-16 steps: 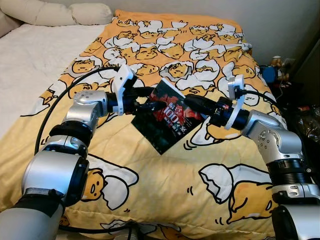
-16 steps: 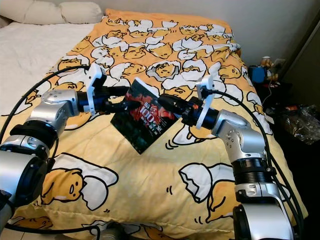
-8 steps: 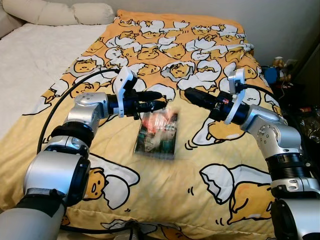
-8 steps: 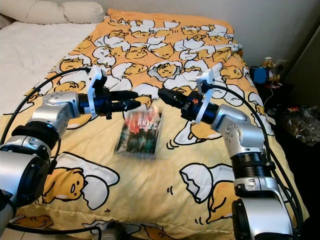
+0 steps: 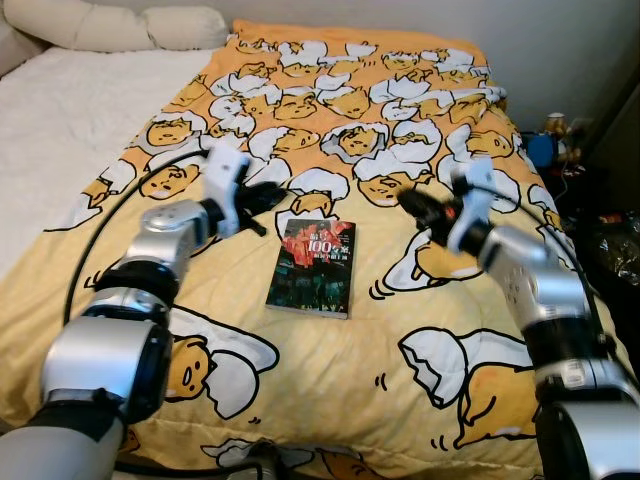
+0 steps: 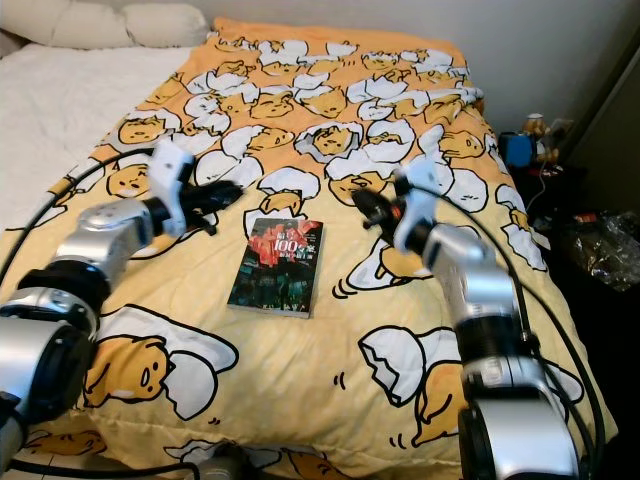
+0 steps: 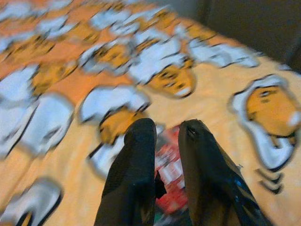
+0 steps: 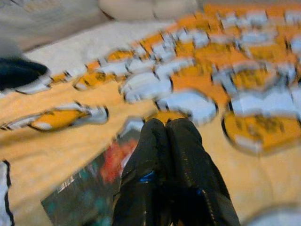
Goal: Clean up the room
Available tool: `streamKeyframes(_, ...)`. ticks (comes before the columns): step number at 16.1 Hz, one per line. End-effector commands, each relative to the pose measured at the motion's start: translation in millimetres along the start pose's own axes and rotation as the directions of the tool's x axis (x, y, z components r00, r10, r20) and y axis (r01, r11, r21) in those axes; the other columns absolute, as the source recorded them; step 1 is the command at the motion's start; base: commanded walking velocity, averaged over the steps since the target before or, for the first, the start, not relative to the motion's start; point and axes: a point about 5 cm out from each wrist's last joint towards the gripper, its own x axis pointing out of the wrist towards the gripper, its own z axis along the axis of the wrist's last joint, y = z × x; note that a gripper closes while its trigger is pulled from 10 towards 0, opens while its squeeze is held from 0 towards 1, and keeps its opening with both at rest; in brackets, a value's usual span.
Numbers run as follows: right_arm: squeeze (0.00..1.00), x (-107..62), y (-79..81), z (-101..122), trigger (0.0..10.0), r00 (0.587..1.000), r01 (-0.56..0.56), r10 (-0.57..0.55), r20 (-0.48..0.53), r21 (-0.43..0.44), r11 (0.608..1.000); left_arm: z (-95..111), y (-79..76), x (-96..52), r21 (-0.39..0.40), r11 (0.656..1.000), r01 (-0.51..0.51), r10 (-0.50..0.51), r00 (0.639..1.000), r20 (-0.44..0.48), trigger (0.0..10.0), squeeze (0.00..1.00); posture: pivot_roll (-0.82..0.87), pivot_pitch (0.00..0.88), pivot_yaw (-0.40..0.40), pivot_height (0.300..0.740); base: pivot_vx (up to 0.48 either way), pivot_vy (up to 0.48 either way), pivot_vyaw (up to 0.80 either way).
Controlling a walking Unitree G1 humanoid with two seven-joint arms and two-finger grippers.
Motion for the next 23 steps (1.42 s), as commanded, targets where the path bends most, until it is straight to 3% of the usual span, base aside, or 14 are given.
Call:
streamKeyframes(1, 1.00, -3.8, 4.2, -8, 10.0, 1.000, 0.002, -0.002, -0.014, 0.034, 0.999, -18, 4.6, -5.5, -0.069, 0.996, -0.064, 0.059, 0.995, -0.076, 10.0, 1.00, -0.10, 0.000, 0.056, 0.740, 0.000, 0.000, 0.00)
streamKeyframes(3, 1.00, -14.5, 16.1, -33, 10.0, 0.997, -0.014, 0.020, -0.075, 0.072, 0.997, -44, 2.7, -9.6, -0.229, 0.964, -0.132, 0.095, 0.981, -0.168, 10.0, 1.00, -0.11, 0.000, 0.053, 0.740, 0.000, 0.000, 0.00)
streamKeyframes(6, 1.00, -24.0, 24.3, -42, 10.0, 0.993, -0.015, 0.028, -0.112, 0.113, 0.994, -62, -5.2, -9.0, -0.363, 0.913, -0.184, 0.098, 0.965, -0.244, 10.0, 1.00, -0.14, 0.000, 0.051, 0.740, 0.000, 0.000, 0.00)
streamKeyframes(10, 1.00, -45.8, 48.2, -41, 10.0, 0.975, -0.131, 0.154, -0.157, 0.150, 0.980, -72, -7.6, -9.4, -0.441, 0.854, -0.277, 0.151, 0.942, -0.299, 10.0, 1.00, -0.19, 0.055, 0.045, 0.740, 0.000, 0.000, 0.00)
streamKeyframes(15, 1.00, -62.0, 60.5, -38, 10.0, 0.965, -0.146, 0.175, -0.193, 0.157, 0.977, -83, -10.0, -12.1, -0.466, 0.819, -0.334, 0.168, 0.917, -0.363, 10.0, 1.00, -0.21, 0.115, 0.033, 0.740, 0.000, 0.000, 0.00)
streamKeyframes(16, 0.84, -64.0, 62.0, -38, 10.0, 0.965, -0.142, 0.173, -0.199, 0.158, 0.977, -84, -10.7, -12.3, -0.467, 0.818, -0.336, 0.165, 0.915, -0.369, 10.0, 0.82, -0.21, 0.118, 0.033, 0.740, 0.000, 0.000, 0.00)
streamKeyframes(17, 0.00, -68.0, 67.1, -41, 10.0, 0.958, -0.152, 0.187, -0.216, 0.168, 0.974, -88, -9.8, -14.9, -0.449, 0.820, -0.354, 0.176, 0.903, -0.391, 10.0, 0.18, -0.21, 0.126, 0.036, 0.740, 0.000, 0.000, 0.00)
streamKeyframes(18, 0.00, -71.9, 74.1, -43, 10.0, 0.947, -0.180, 0.219, -0.236, 0.177, 0.968, -91, -7.9, -18.6, -0.447, 0.815, -0.370, 0.184, 0.896, -0.404, 10.0, 0.00, -0.21, 0.127, 0.038, 0.740, 0.000, 0.000, 0.00)
streamKeyframes(20, 0.00, -72.2, 77.7, -45, 10.0, 0.938, -0.204, 0.241, -0.250, 0.163, 0.965, -94, -6.8, -21.6, -0.468, 0.798, -0.379, 0.185, 0.894, -0.407, 10.0, 0.00, -0.20, 0.122, 0.039, 0.740, 0.000, 0.000, 0.00)
streamKeyframes(23, 0.00, -69.0, 81.1, -43, 10.0, 0.930, -0.246, 0.274, -0.245, 0.138, 0.959, -98, -10.2, -23.7, -0.570, 0.747, -0.342, 0.137, 0.918, -0.371, 10.0, 0.00, -0.20, 0.113, 0.034, 0.740, 0.000, 0.000, 0.00)
